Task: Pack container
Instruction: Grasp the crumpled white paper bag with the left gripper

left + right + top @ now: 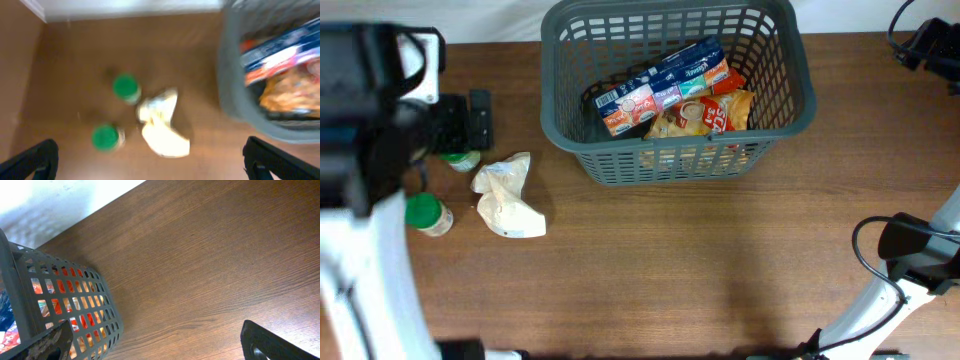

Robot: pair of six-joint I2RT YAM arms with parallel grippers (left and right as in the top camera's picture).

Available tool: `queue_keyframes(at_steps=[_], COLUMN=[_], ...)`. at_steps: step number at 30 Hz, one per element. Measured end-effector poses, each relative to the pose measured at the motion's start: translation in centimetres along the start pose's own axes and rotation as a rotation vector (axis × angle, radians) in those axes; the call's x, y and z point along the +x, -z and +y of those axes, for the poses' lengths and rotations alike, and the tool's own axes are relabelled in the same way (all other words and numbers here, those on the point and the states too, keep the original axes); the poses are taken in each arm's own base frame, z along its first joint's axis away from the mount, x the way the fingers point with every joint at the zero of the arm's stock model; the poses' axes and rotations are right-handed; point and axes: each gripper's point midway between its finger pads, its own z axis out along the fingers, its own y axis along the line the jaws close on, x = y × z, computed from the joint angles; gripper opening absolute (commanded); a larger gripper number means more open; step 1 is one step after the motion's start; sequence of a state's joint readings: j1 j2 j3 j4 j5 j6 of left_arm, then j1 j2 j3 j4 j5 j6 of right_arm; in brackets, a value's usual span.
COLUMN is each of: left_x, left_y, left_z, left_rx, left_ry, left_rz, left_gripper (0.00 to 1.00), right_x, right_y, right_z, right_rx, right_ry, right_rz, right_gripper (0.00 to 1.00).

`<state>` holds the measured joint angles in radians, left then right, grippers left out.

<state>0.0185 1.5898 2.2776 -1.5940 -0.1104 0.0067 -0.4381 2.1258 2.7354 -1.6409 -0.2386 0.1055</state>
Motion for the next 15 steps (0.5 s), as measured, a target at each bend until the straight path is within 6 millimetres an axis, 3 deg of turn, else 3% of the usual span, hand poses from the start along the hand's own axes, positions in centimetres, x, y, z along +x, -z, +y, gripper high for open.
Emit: queue_keyframes(at_steps=[3,5,8,11,15], left_x=[2.8,4.2,8.8,12.4,15.7], left_y=[-9.2,-13.0,-20.0,-24.8,-29.0], left_z=[1.0,1.1,0.5,-0.2,-1.2], left_rx=[-0.072,-0.091,-0.111,-0.112,-0.082], left_ry=[0.105,0.117,0.109,0.102,0.111], left_rz=[0.283,0.381,0.614,0.756,0.849], left_gripper=[1.00,1.00,0.94,0.93,0.90], right_x=[0.0,0.0,0.0,0.0,0.0], right_y=[0.0,0.0,0.0,0.0,0.0], right_z=[0.0,0.0,0.0,0.0,0.0], right_rx=[0.000,0.001,0.000,0.000,0.001], right_ry=[0.000,-0.001,0.000,-0.001,-0.001], right_rz=[0.001,0.002,0.001,0.002,0.002], right_gripper=[0.99,0.99,0.99,0.99,0.99])
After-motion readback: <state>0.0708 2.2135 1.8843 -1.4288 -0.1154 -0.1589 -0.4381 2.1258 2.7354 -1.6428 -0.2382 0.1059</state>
